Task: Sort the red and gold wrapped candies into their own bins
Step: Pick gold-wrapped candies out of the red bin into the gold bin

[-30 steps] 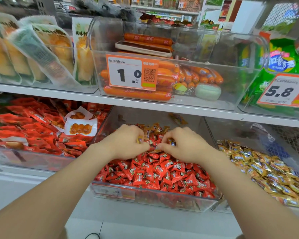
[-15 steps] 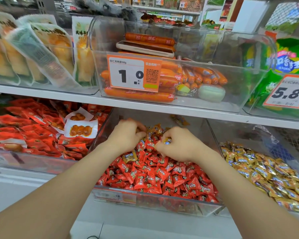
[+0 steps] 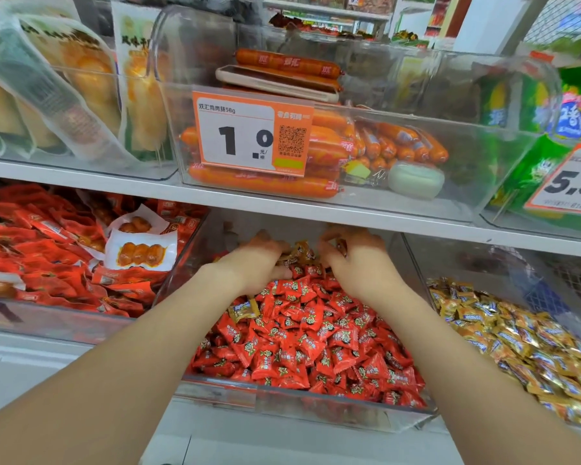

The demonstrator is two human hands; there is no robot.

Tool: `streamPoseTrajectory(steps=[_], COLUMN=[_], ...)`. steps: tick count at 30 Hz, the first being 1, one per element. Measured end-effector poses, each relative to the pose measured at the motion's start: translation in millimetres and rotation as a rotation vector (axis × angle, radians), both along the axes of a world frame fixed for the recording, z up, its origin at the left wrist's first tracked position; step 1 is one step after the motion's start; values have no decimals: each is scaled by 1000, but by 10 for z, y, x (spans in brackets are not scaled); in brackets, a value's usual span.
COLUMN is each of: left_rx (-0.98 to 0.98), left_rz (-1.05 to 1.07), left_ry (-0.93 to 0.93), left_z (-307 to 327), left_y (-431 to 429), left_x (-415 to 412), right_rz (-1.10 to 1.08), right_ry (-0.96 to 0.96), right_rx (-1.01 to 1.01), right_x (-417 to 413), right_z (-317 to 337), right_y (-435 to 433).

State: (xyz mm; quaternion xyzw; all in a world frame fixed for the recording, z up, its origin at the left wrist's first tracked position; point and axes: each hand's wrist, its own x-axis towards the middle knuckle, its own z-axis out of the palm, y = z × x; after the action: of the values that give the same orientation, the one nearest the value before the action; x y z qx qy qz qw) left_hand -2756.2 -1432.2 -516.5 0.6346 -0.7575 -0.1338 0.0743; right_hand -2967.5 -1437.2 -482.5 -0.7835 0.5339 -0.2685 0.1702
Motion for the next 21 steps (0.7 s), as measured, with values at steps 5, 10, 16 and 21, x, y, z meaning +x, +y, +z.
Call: streamPoseTrajectory(steps=[5, 10, 16, 21], left_rx=[30, -48, -148, -174], left_rz=[-48, -42, 135, 253], left_ry=[33, 114, 269, 318], left_z=[50, 114, 222, 282], left_y=[47, 188, 358, 519], left_x=[22, 65, 192, 184], right_rz=[-48, 39, 264, 289], right_ry=[120, 379, 528, 664], right_rx=[1, -29, 140, 198], right_x=[156, 304, 463, 565], right_z=[-37, -56, -65, -149], right_y=[-145, -201, -348, -430])
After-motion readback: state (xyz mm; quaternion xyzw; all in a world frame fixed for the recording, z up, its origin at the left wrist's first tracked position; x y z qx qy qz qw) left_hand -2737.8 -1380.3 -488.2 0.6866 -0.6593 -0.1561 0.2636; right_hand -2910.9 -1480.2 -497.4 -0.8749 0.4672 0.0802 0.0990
